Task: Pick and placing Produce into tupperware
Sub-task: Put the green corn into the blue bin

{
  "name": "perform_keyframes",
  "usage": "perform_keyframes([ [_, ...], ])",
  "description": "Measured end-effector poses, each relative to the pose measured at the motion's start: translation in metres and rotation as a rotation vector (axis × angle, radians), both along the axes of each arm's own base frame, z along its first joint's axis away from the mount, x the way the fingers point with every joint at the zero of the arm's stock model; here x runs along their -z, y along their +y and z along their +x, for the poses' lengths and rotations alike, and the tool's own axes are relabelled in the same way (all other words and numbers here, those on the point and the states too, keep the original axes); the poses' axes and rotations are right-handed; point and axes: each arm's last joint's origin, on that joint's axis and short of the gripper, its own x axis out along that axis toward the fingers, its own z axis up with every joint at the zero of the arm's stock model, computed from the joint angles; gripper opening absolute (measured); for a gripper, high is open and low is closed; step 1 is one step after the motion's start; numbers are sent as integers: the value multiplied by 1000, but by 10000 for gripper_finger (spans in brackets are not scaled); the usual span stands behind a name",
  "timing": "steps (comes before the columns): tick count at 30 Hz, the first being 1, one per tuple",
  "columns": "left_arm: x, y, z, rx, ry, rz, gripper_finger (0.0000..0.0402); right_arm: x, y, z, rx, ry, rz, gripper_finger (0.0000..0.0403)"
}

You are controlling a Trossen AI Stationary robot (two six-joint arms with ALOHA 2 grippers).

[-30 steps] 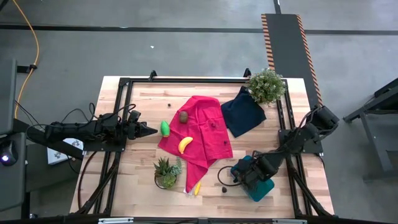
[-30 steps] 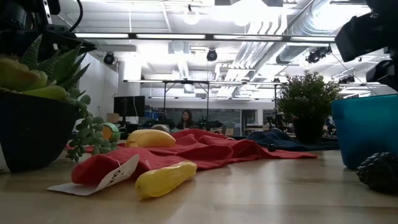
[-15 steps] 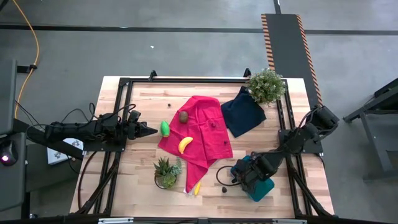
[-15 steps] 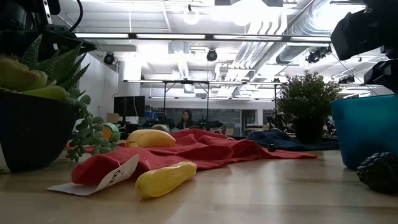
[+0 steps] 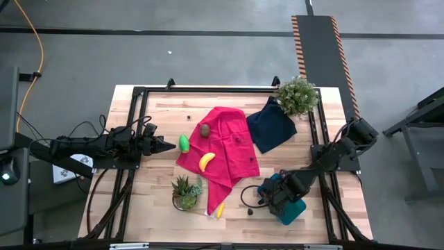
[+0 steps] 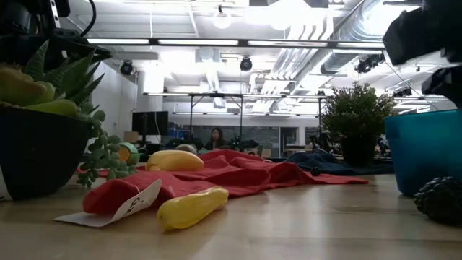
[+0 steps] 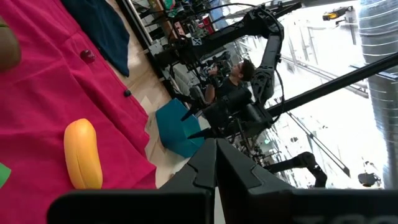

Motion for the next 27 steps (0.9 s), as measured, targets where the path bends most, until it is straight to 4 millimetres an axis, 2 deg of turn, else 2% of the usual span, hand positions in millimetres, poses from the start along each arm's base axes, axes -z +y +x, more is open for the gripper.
perform_keyframes([
  [5, 0, 0, 0, 0, 0, 0, 1, -24, 1, 5, -21, -3, -71, 226],
  [11, 0, 0, 0, 0, 1, 0, 1, -70, -4, 10, 6, -121, -161, 226],
  [15, 0, 0, 0, 0, 0, 0, 1, -95, -20, 9, 77, -210, -217, 227],
  [21, 0, 0, 0, 0, 0, 0, 1, -124, -49, 1, 123, -296, -193, 227],
  [27, 0, 0, 0, -4, 0, 0, 1, -159, -80, -21, 134, -408, -127, 227],
])
